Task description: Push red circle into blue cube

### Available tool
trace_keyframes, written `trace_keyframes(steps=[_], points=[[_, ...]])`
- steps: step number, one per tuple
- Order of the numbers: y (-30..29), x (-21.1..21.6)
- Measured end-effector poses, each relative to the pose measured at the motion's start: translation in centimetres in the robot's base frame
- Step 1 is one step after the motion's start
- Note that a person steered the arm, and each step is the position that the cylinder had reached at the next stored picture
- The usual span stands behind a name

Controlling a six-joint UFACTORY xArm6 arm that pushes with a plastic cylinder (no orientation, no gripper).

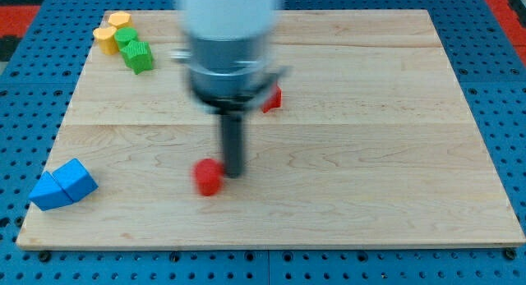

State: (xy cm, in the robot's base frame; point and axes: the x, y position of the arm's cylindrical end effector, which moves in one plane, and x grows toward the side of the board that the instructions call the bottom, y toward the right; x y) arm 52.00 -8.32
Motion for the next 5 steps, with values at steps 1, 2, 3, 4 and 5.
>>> trace_keyframes(steps=[1, 2, 3, 4, 5], points=[[0.2, 0.0], [2.8, 3.0], [-2.8, 3.5], [-4.2, 2.6], [-7.3, 2.2]])
